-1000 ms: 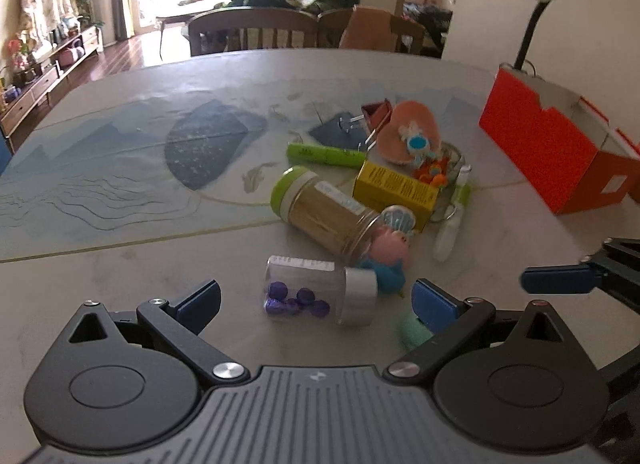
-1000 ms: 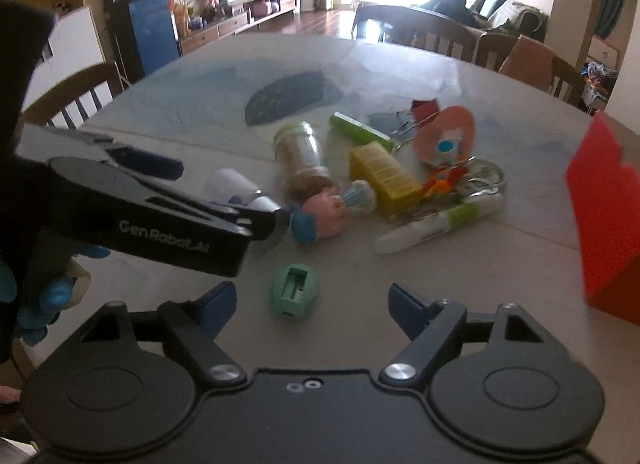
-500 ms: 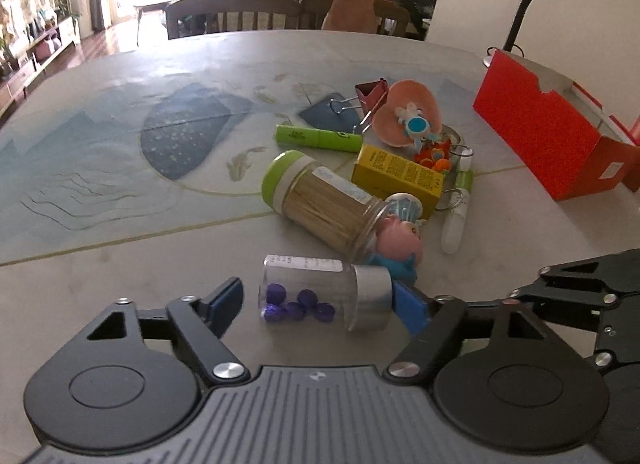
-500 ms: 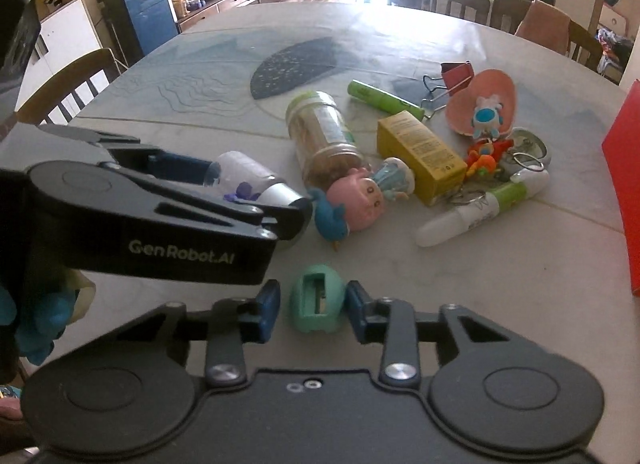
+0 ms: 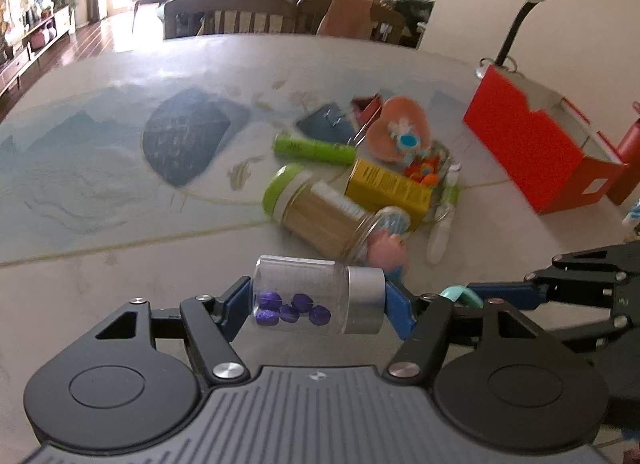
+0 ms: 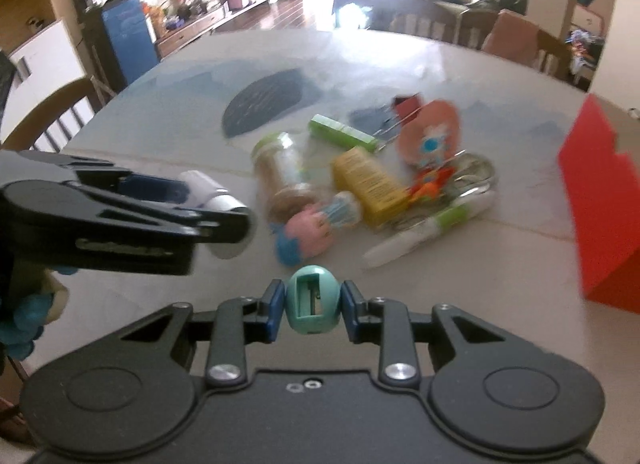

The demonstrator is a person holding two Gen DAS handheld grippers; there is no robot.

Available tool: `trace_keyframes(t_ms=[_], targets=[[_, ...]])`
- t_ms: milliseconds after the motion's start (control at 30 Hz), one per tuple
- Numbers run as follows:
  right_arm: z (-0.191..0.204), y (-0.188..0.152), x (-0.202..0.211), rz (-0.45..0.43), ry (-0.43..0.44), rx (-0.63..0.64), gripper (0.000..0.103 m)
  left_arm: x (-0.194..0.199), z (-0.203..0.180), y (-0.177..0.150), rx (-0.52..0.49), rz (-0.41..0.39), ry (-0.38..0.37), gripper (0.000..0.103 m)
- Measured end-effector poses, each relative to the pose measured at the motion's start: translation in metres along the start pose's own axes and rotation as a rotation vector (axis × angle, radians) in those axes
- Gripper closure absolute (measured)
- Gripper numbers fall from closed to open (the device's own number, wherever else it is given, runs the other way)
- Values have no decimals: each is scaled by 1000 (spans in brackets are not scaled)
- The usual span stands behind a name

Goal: Organize rigid objects
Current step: 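Carry both items over the red box and open both tools to drop them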

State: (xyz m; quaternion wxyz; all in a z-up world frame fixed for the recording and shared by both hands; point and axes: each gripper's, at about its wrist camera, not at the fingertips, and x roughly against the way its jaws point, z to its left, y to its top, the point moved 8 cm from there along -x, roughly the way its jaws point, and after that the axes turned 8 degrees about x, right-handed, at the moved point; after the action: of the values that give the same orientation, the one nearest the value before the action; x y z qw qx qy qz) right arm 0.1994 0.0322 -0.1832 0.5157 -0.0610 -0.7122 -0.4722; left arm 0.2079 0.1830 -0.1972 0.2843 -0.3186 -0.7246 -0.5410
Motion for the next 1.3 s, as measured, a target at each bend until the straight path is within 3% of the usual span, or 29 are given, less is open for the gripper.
trace_keyframes(t_ms=[367,700,900,1300], targets=[[-83,26,70,-102,-93,-113,74,44,-73,59,-104,-98,-109,34],[-187,27,102,-166,-142,-137,74,35,-164,94,-148,-109,-164,34],[-248,16,105,-170,-190,-120,74,9,-228,112,-183,-102,-165,34],[-341,-15,80,-105,-283,-108,74,-80,-347,143,-224,-3,-168,34]])
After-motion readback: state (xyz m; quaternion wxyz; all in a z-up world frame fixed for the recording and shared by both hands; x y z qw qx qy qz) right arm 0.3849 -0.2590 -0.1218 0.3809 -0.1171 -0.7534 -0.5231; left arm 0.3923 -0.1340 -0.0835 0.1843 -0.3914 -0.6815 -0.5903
